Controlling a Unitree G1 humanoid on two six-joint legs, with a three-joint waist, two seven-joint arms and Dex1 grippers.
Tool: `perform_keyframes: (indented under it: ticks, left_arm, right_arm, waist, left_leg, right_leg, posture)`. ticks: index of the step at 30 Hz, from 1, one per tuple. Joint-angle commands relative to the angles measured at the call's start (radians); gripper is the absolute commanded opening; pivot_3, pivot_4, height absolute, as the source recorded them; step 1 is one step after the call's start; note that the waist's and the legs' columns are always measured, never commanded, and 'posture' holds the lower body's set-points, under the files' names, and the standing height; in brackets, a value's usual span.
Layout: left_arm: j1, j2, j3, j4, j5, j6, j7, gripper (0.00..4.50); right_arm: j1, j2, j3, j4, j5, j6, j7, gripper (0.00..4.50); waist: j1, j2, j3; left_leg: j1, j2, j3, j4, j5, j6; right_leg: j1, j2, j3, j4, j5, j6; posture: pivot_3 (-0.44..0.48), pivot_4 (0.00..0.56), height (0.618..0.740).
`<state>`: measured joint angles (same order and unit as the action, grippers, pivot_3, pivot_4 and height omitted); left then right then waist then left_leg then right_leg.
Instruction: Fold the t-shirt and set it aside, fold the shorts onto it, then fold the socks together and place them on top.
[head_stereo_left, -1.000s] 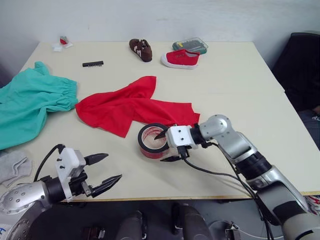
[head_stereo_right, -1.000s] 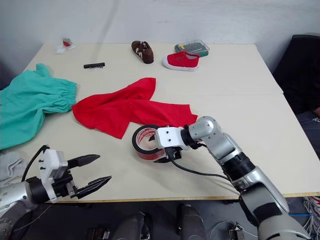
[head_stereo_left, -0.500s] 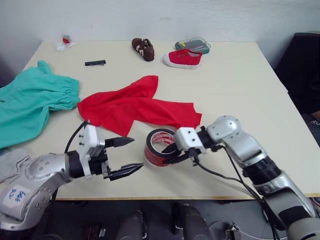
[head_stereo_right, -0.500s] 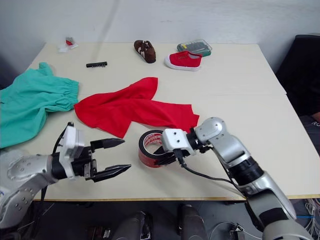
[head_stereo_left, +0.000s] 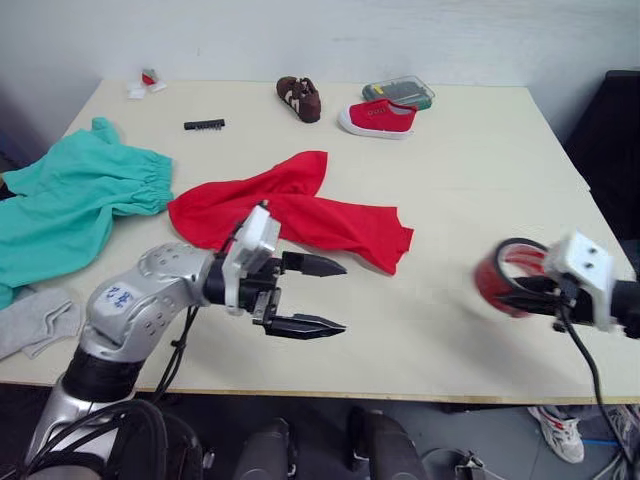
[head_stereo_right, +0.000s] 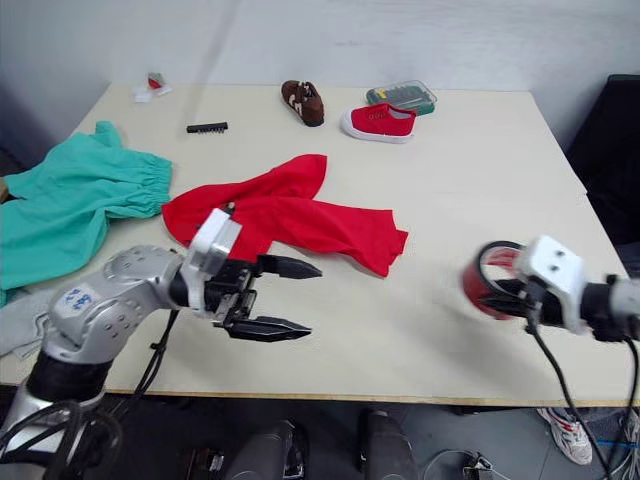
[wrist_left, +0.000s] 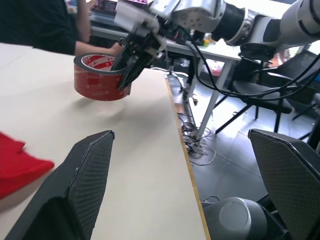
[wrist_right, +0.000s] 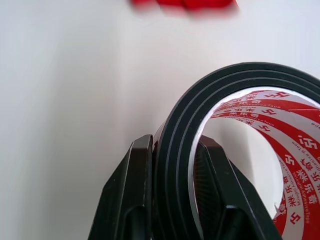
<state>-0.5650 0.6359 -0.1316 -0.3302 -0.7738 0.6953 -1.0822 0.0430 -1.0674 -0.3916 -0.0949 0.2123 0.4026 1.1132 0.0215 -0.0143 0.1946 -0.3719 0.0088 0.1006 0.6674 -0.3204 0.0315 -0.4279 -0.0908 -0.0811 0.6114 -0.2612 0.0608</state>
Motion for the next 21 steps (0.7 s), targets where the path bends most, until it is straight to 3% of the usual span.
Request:
perform_keyframes:
  ticks: [1, 7, 21]
  left_arm:
    - [-0.040, -0.017, -0.013, 0.029, 0.034, -0.039, -0.038, 4.50]
    - [-0.046, -0.029, -0.010, 0.051, 0.062, -0.050, -0.060, 4.50]
    - [-0.024, -0.027, 0.001, 0.033, 0.085, -0.058, -0.054, 4.50]
  right_arm:
    - [-0.002, 0.017, -0.049, 0.081, -0.044, -0.092, -0.090, 0.71]
    - [0.027, 0.029, -0.034, 0.173, -0.096, -0.131, -0.175, 0.71]
    - [0.236, 0.021, -0.219, 0.237, -0.048, -0.107, -0.148, 0.71]
  waist:
    - [-0.006, 0.000, 0.000]
    - [-0.011, 0.001, 0.000]
    - [0.003, 0.001, 0.000]
  left_leg:
    - [0.001, 0.000, 0.001, 0.000, 0.000, 0.000]
    - [0.002, 0.004, 0.002, 0.000, 0.003, -0.004]
    - [0.002, 0.004, 0.000, 0.000, 0.003, -0.005]
  right_leg:
    - [0.000, 0.000, 0.002, 0.001, 0.000, 0.000]
    - [0.000, 0.006, 0.005, 0.002, 0.000, 0.000]
    - [0.001, 0.008, 0.007, 0.000, 0.000, 0.000]
  posture:
    - [0.000, 0.150, 0.740]
    - [0.000, 0.150, 0.740]
    - [0.000, 0.150, 0.740]
